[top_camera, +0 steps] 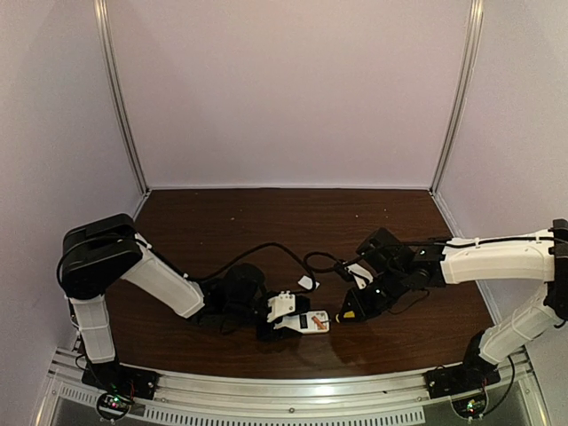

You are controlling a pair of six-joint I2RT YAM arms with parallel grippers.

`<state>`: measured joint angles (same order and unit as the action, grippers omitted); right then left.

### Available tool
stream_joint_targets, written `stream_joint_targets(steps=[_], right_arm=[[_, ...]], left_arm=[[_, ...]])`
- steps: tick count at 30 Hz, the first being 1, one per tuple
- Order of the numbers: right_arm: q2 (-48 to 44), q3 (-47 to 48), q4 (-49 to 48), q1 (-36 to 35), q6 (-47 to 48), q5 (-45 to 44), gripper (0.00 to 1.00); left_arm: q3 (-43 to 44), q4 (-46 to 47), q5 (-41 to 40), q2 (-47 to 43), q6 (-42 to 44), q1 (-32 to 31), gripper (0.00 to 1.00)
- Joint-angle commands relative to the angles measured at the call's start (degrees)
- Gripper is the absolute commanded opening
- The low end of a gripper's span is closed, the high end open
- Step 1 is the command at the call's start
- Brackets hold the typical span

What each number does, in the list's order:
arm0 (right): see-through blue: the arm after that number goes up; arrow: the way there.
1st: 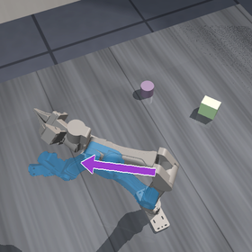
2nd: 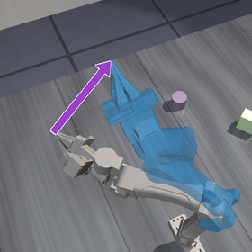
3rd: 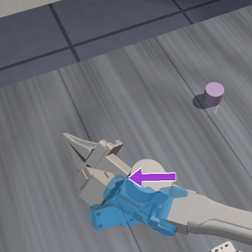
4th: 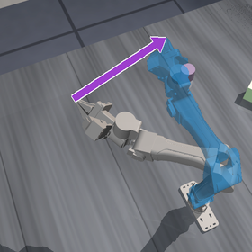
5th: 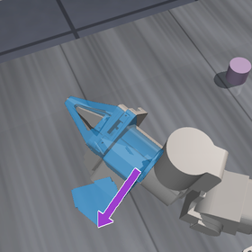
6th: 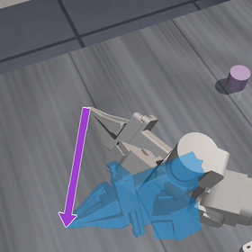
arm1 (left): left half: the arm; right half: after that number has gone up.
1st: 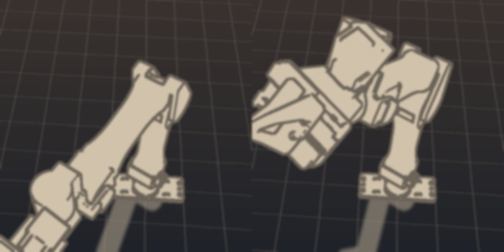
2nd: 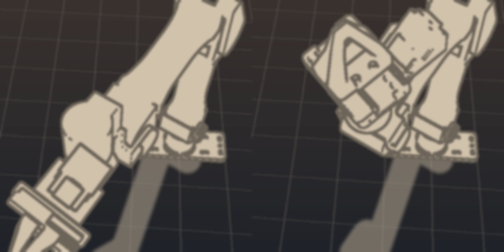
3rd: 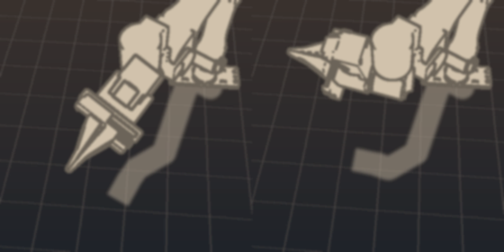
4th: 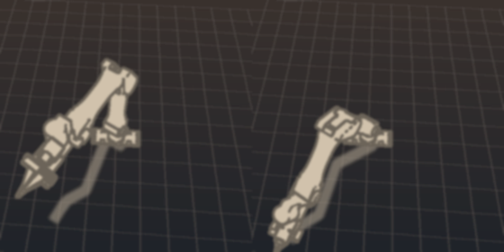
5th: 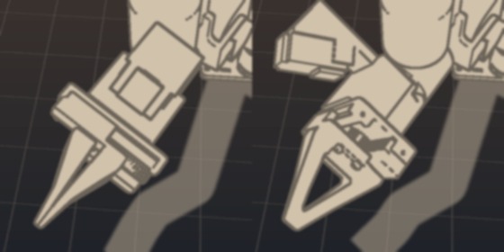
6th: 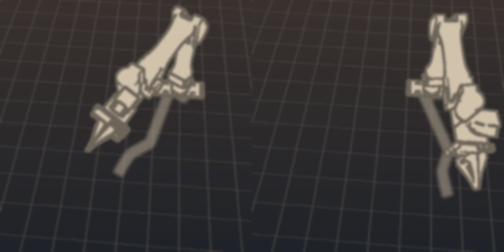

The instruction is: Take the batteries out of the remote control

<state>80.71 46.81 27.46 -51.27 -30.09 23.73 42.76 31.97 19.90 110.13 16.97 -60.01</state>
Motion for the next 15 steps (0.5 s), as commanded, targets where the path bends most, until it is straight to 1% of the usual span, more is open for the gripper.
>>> stream_joint_targets(steps=[1,8,15], right_arm=[[-1.18,0.98,7.17,-0.61,3.09,-3.12,0.00],[-2.16,0.43,8.25,-0.60,4.41,-2.05,0.00],[-3.27,-1.77,1.62,-0.65,3.09,4.38,0.00]], left_arm=[[0.30,0.41,-1.12,-2.17,1.38,0.02,0.21],[0.13,0.19,-1.45,-2.28,1.84,0.03,0.20],[0.40,0.42,-1.39,-2.29,1.78,0.00,0.20]])
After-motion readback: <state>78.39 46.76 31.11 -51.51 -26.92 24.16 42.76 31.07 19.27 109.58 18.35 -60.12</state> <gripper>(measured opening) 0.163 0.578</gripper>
